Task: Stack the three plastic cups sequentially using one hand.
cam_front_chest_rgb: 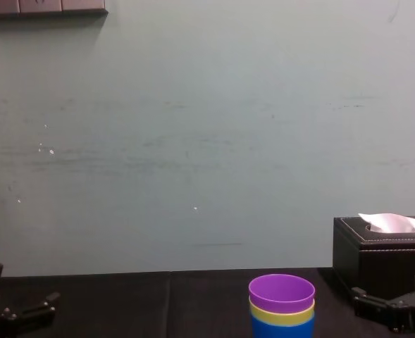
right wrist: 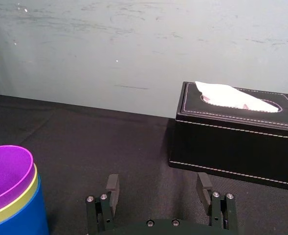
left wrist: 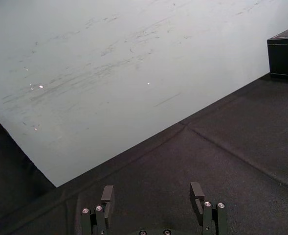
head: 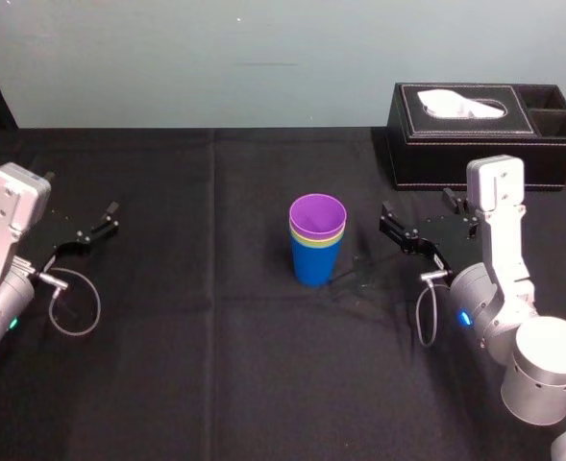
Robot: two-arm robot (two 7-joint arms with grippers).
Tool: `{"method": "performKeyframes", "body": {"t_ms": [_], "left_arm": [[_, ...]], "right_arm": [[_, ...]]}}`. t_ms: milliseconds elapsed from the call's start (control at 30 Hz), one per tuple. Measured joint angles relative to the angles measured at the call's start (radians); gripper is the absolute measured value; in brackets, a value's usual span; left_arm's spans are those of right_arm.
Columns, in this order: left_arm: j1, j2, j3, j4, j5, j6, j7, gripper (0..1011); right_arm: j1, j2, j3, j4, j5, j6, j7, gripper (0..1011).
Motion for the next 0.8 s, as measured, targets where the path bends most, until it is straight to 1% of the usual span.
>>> {"method": "performKeyframes", "body": {"t_ms": [800], "left_arm": [[0.000, 0.000, 0.000, 0.000, 0.000, 0.000, 0.000, 1012]], "right_arm": [[0.000, 0.000, 0.000, 0.000, 0.000, 0.000, 0.000, 1003]]}}
